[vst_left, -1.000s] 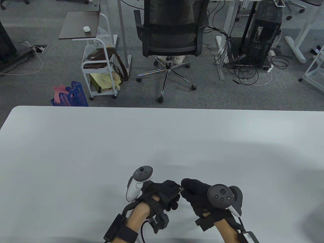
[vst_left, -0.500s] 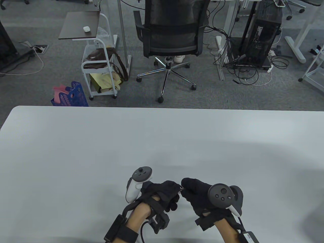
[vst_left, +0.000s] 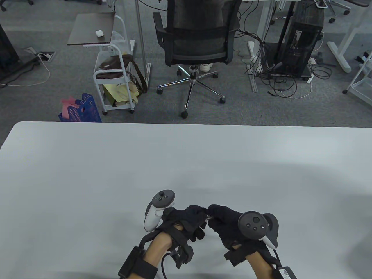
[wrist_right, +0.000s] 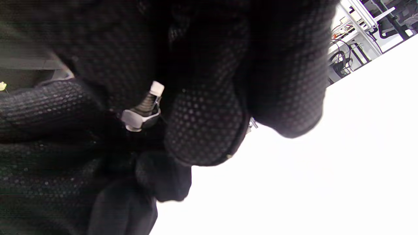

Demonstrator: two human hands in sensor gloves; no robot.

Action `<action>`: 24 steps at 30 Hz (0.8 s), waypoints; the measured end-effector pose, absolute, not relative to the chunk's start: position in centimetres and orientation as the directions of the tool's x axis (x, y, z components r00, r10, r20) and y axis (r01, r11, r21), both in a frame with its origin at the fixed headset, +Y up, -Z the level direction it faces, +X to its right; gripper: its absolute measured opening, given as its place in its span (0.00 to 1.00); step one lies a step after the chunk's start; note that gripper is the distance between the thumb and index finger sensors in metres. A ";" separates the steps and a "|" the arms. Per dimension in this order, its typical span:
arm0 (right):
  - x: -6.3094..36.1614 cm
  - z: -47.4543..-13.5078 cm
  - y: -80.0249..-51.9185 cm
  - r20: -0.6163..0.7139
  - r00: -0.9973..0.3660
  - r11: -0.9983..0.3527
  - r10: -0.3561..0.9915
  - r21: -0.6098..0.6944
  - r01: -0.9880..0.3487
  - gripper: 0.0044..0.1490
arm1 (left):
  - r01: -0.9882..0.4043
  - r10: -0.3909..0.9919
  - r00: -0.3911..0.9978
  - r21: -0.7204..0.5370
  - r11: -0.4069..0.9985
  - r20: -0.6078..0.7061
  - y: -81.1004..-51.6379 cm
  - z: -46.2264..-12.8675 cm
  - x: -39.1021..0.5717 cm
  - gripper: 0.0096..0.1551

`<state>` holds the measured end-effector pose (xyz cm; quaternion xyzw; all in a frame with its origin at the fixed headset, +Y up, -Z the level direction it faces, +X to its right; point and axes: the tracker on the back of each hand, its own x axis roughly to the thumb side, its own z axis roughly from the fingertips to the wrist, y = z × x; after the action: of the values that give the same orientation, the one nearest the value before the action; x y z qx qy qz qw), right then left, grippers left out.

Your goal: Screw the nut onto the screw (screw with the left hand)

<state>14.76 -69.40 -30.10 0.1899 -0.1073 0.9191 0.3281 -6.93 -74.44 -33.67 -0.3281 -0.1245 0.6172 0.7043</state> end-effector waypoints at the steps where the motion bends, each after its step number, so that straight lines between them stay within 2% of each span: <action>1: 14.8 -30.1 -69.4 0.420 -0.714 -0.763 0.560 -0.075 -0.642 0.30 | -0.802 0.949 0.233 -0.594 0.063 -0.213 -74.5 -33.7 -7.0 0.37; 5: 14.9 -30.0 -69.3 0.427 -0.723 -0.772 0.542 -0.088 -0.630 0.30 | -0.798 0.952 0.244 -0.596 0.090 -0.183 -73.9 -33.7 -6.8 0.31; 9: 14.7 -29.7 -68.8 0.453 -0.744 -0.790 0.491 -0.128 -0.600 0.30 | -0.764 0.955 0.226 -0.642 0.053 -0.190 -74.0 -33.7 -6.8 0.32; 11: 14.6 -29.7 -69.0 0.450 -0.740 -0.789 0.500 -0.114 -0.603 0.30 | -0.787 0.953 0.225 -0.614 0.053 -0.205 -74.2 -33.5 -6.9 0.38; 16: 14.5 -29.8 -69.3 0.439 -0.735 -0.789 0.517 -0.089 -0.608 0.30 | -0.793 0.949 0.262 -0.599 0.109 -0.173 -74.0 -33.7 -6.6 0.32; 19: 14.5 -29.8 -69.3 0.440 -0.733 -0.787 0.518 -0.090 -0.610 0.30 | -0.769 0.955 0.246 -0.633 0.088 -0.167 -73.8 -33.6 -6.5 0.31; 24: 14.6 -29.6 -69.0 0.448 -0.728 -0.772 0.519 -0.120 -0.624 0.30 | -0.806 0.948 0.236 -0.588 0.067 -0.215 -74.3 -33.4 -6.9 0.40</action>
<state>14.65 -69.00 -29.64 0.1987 -0.1320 0.9201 0.3106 -6.90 -74.26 -33.37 -0.3118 -0.1132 0.6075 0.7217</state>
